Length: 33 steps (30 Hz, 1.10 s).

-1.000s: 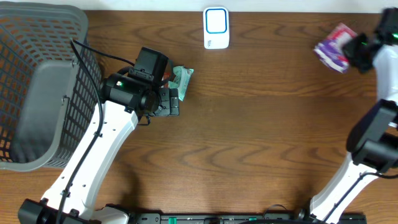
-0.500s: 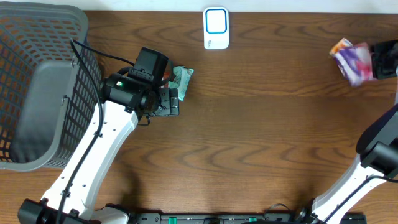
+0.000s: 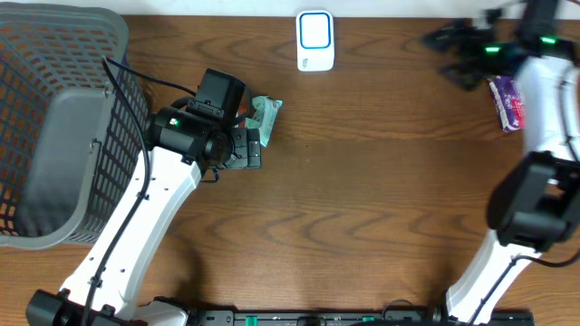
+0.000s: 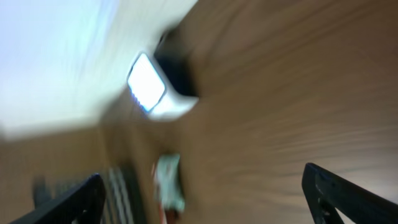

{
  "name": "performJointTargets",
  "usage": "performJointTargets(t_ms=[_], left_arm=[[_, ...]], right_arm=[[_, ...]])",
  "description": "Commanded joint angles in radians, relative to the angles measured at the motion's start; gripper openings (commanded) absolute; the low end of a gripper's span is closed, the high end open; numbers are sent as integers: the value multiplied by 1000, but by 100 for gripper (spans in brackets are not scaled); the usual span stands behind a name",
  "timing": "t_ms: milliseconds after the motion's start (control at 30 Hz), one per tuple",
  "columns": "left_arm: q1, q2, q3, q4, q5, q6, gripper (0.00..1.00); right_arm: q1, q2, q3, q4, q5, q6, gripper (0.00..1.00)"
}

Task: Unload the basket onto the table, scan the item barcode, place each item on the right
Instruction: 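Reach the right gripper to the mint-green bag and grasp it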

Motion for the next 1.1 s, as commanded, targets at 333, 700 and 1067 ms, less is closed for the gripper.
performJointTargets(t_ms=[333, 700, 1067], left_arm=[[5, 4, 4, -3, 2, 5, 98], [5, 4, 4, -3, 2, 5, 98], [5, 4, 4, -3, 2, 5, 98]], right_arm=[[559, -22, 0, -27, 410, -41, 99], [715, 12, 0, 98, 676, 237, 97], [777, 194, 0, 253, 528, 272, 85]])
